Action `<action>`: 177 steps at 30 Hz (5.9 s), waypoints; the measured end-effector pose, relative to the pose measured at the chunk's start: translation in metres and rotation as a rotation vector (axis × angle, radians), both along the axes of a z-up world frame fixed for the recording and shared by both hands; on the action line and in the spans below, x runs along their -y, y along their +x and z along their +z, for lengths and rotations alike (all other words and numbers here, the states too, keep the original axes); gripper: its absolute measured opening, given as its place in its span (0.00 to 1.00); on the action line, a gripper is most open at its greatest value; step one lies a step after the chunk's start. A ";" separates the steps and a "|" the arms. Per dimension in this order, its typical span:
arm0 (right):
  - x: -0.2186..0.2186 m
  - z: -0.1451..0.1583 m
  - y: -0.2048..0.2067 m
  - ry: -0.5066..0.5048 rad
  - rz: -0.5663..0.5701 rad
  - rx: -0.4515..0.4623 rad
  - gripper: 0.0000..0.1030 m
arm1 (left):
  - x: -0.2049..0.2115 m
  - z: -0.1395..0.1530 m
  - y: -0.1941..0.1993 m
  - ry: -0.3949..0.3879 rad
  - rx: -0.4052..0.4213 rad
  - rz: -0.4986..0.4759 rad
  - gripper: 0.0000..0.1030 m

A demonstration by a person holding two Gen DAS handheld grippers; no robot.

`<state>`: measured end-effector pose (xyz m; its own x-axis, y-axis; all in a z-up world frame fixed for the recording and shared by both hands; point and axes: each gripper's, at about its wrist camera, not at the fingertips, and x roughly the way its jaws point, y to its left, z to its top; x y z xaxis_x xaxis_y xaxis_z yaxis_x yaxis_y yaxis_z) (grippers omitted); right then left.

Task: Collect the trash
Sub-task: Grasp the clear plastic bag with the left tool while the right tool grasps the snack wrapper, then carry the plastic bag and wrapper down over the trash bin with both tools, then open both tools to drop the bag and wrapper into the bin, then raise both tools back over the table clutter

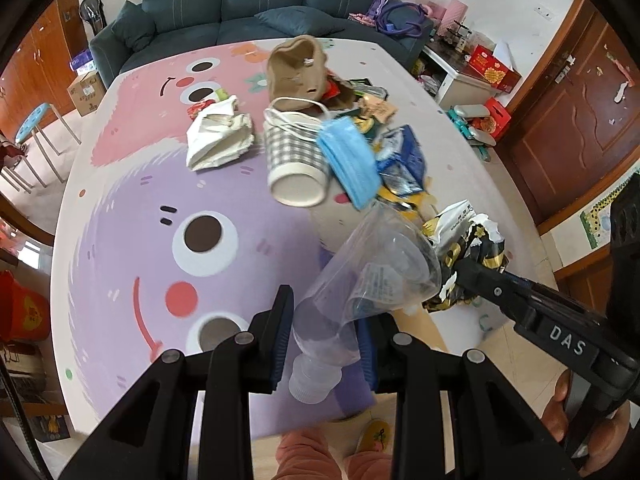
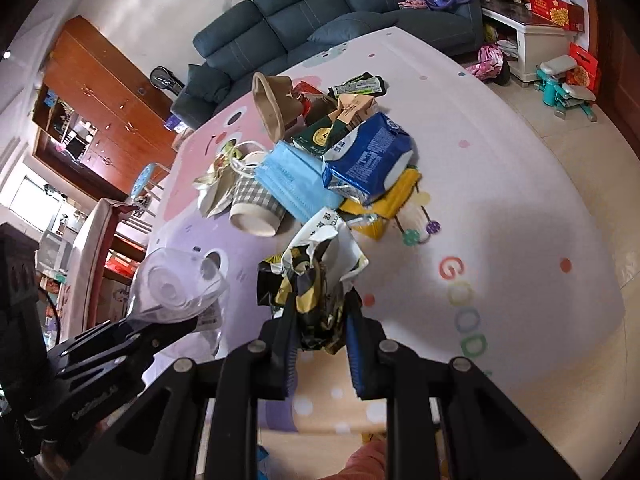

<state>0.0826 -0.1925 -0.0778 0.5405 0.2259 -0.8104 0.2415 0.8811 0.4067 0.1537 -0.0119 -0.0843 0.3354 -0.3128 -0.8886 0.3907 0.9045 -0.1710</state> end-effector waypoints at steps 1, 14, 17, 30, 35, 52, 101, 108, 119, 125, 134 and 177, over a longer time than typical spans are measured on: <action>0.001 0.003 -0.006 0.001 0.004 0.006 0.20 | 0.004 0.002 -0.009 0.000 0.003 0.000 0.27; 0.029 0.037 -0.103 -0.025 0.112 0.059 0.20 | 0.041 0.018 -0.112 -0.053 0.025 0.062 0.27; 0.037 0.038 -0.123 -0.028 0.135 0.056 0.20 | 0.047 0.015 -0.133 -0.061 0.016 0.079 0.27; 0.051 -0.020 -0.170 0.037 0.160 -0.059 0.20 | 0.055 -0.034 -0.186 0.003 -0.077 0.147 0.27; 0.044 -0.059 -0.174 0.056 0.150 -0.111 0.20 | 0.052 -0.067 -0.189 0.020 -0.107 0.162 0.27; 0.039 -0.268 -0.163 0.086 -0.001 -0.286 0.21 | 0.043 -0.269 -0.167 0.044 -0.235 0.195 0.28; -0.014 -0.210 -0.143 0.032 0.094 -0.245 0.60 | -0.015 -0.178 -0.176 0.129 -0.102 0.311 0.78; -0.021 -0.130 -0.162 0.010 0.134 -0.205 0.60 | -0.027 -0.098 -0.194 0.106 -0.074 0.292 0.78; -0.021 -0.014 -0.175 -0.057 0.202 -0.086 0.60 | -0.023 0.017 -0.207 0.071 0.015 0.244 0.78; -0.012 0.036 -0.175 -0.088 0.215 0.000 0.60 | -0.012 0.075 -0.205 0.064 0.114 0.217 0.78; 0.005 0.099 -0.160 -0.144 0.254 0.160 0.60 | -0.011 0.133 -0.193 0.049 0.235 0.244 0.78; -0.143 -0.005 0.197 0.034 -0.030 -0.083 0.55 | -0.126 0.059 0.196 0.124 0.131 -0.048 0.67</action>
